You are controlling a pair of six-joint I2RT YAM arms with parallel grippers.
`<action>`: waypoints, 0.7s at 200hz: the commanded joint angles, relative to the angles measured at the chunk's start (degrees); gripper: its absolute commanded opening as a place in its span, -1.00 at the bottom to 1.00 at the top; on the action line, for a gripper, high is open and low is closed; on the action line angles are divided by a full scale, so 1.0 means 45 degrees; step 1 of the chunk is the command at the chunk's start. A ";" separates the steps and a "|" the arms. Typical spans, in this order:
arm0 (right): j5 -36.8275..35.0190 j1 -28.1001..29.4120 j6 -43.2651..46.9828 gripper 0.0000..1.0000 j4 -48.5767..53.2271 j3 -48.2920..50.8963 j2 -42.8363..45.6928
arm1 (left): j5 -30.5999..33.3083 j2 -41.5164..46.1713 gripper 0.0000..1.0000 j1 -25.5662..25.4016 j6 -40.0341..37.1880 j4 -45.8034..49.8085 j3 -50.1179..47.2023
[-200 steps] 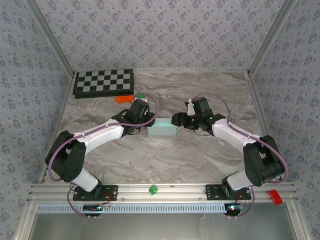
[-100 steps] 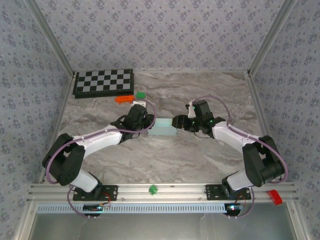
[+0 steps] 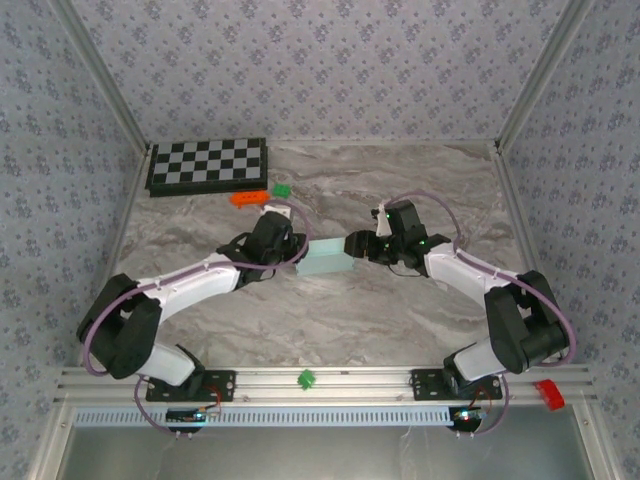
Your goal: Fold the paper box
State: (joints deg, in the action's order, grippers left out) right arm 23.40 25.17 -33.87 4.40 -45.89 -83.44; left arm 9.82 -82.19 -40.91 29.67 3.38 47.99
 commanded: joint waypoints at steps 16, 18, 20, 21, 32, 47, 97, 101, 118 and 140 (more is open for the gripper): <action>-0.1078 -0.0183 0.0205 0.25 0.1816 0.0449 -0.0667 | -0.0194 0.0845 0.17 0.0081 -0.0427 0.1783 0.0507; -0.1078 -0.0173 0.0203 0.25 0.1825 0.0436 -0.0674 | -0.0221 0.0883 0.19 0.0100 -0.0438 0.1787 0.0508; -0.1069 -0.0185 0.0212 0.25 0.1831 0.0448 -0.0676 | -0.0238 0.0921 0.20 0.0109 -0.0440 0.1803 0.0503; -0.1064 -0.0184 0.0207 0.25 0.1823 0.0449 -0.0676 | -0.0244 0.0941 0.21 0.0117 -0.0441 0.1806 0.0506; -0.1059 -0.0167 0.0210 0.25 0.1835 0.0403 -0.0716 | -0.0417 0.1118 0.24 0.0177 -0.0461 0.1865 0.0526; -0.1049 -0.0164 0.0224 0.25 0.1842 0.0390 -0.0759 | -0.0604 0.1317 0.27 0.0241 -0.0393 0.2083 0.0543; -0.1015 -0.0144 0.0258 0.24 0.1867 0.0331 -0.0853 | -0.2414 0.1442 0.10 0.0726 -0.0008 0.2560 0.0557; -0.1022 -0.0144 0.0251 0.24 0.1855 0.0319 -0.0867 | -0.2537 0.1410 0.06 0.0800 0.0052 0.2542 0.0533; -0.1020 -0.0149 0.0260 0.24 0.1881 0.0294 -0.0877 | -0.3068 0.1280 -0.13 0.1001 0.0158 0.2308 0.0413; -0.1033 -0.0139 0.0271 0.24 0.1920 0.0276 -0.0883 | -0.3405 0.1130 -0.22 0.1060 0.0182 0.2227 0.0336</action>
State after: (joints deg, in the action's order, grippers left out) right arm 23.88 25.08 -33.85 4.43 -46.15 -84.31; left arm -1.28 -76.55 -36.62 30.06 13.37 48.49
